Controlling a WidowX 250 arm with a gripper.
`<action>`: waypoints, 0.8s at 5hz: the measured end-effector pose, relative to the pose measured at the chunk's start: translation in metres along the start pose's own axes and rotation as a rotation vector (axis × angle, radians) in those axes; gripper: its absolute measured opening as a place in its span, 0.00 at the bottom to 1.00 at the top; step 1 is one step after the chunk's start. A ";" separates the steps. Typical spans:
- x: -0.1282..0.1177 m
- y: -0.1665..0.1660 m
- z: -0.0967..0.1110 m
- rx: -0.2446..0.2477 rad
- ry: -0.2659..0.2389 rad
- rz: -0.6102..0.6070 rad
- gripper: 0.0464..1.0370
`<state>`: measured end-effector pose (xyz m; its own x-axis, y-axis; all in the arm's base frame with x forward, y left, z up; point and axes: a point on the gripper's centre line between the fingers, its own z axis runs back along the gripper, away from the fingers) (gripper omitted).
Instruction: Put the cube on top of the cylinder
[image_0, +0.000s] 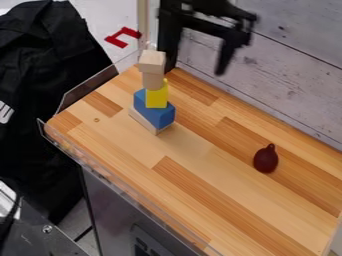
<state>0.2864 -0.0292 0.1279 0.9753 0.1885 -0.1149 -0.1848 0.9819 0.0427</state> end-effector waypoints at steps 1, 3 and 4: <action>-0.004 -0.050 -0.021 0.032 0.015 -0.112 0.96; -0.002 -0.076 -0.046 -0.003 0.068 -0.139 0.96; -0.001 -0.069 -0.049 0.008 0.068 -0.112 0.96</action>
<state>0.2926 -0.0964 0.0764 0.9793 0.0794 -0.1864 -0.0744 0.9967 0.0339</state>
